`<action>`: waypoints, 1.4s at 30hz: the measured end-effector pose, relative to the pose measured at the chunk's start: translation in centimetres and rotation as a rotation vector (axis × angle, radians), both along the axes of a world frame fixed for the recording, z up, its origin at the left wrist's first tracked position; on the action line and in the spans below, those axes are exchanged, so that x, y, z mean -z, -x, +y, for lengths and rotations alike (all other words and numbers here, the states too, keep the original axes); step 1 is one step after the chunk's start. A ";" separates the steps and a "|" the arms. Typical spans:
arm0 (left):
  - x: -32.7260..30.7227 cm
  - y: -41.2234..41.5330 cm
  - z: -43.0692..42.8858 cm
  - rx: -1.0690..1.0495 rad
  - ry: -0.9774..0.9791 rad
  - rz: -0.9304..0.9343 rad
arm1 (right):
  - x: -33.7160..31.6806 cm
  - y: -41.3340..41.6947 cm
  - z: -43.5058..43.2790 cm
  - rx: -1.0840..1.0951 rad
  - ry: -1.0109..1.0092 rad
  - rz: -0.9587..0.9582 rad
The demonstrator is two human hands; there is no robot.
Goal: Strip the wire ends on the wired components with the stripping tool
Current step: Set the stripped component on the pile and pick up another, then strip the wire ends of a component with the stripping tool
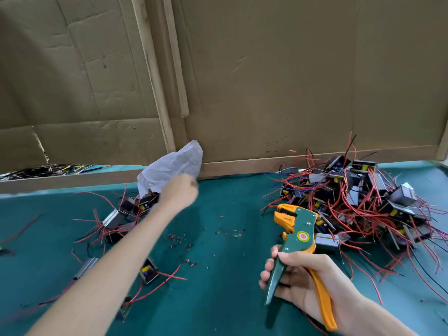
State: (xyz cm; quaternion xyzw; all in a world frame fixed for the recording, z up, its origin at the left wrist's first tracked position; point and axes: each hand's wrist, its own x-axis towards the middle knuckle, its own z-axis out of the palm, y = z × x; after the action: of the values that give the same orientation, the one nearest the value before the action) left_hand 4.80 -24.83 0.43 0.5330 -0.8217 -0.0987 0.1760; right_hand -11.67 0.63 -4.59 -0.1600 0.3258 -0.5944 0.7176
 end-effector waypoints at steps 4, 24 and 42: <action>2.1 -6.8 -3.9 -0.215 0.096 -0.310 | -0.2 -0.3 0.1 0.000 0.001 0.010; 1.0 -8.2 -6.5 -0.155 -0.105 -0.093 | -0.2 -0.4 0.1 0.002 -0.005 0.022; 0.0 -5.2 2.0 0.375 -0.334 -0.038 | 0.5 0.1 -0.1 -0.026 0.014 0.013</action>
State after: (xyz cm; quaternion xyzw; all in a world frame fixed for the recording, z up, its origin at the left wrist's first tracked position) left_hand 10.03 -22.86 0.43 0.3945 -0.8818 -0.2539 0.0485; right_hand -11.80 0.54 -5.13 -0.1734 0.3243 -0.5862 0.7219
